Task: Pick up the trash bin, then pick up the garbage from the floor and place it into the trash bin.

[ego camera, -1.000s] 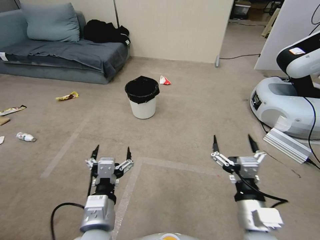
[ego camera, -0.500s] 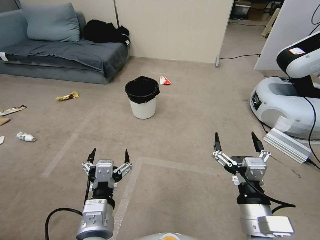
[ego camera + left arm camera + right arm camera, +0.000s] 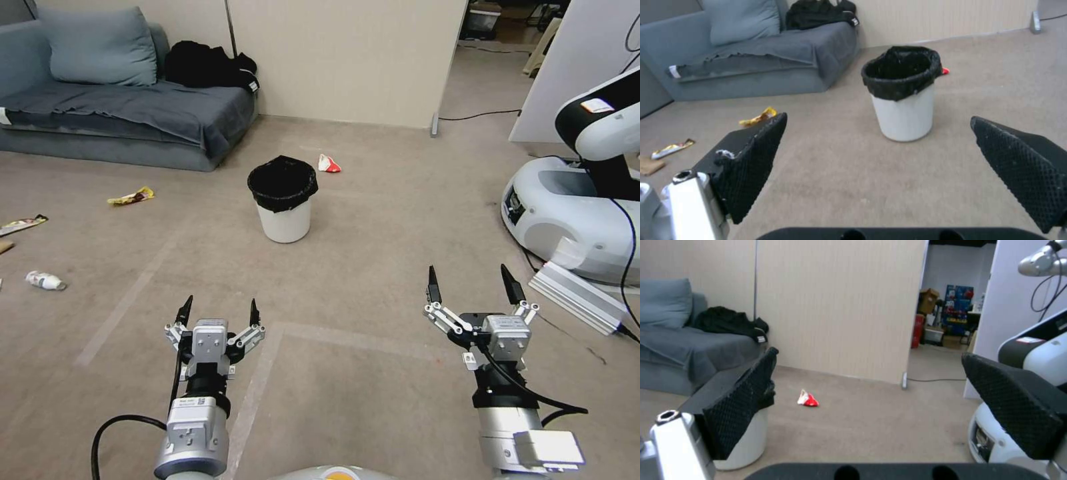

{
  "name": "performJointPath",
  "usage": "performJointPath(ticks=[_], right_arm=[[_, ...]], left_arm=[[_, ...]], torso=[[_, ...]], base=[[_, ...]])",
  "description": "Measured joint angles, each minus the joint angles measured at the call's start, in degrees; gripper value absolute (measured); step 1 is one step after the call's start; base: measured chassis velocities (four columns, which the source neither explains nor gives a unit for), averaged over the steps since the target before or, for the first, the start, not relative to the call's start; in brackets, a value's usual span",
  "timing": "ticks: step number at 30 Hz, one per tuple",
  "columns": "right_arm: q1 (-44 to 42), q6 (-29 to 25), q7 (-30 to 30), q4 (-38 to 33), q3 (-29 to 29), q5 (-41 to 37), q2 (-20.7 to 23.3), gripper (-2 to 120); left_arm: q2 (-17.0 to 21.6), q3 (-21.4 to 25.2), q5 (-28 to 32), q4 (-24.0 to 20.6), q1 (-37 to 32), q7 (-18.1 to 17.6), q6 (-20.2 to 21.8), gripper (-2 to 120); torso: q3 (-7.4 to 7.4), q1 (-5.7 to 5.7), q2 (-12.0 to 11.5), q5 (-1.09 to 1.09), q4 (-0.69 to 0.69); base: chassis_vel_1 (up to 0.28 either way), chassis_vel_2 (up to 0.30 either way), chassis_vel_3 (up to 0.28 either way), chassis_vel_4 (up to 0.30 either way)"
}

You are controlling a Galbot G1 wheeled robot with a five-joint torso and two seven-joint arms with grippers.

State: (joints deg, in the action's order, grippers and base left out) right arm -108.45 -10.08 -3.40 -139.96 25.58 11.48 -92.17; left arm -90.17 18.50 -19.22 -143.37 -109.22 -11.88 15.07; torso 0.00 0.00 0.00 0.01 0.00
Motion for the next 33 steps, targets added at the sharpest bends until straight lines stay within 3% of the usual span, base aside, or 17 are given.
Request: performJointPath(ticks=[33], right_arm=[[0.1, -0.3, 0.3, 0.3, -0.1, -0.3, 0.0, 100]], left_arm=[[-0.1, -0.3, -0.3, 0.1, 0.1, 0.1, -0.2, 100]], torso=[[0.0, 0.0, 0.0, 0.0, 0.0]], base=[[-0.241, 0.244, 0.238, -0.245]])
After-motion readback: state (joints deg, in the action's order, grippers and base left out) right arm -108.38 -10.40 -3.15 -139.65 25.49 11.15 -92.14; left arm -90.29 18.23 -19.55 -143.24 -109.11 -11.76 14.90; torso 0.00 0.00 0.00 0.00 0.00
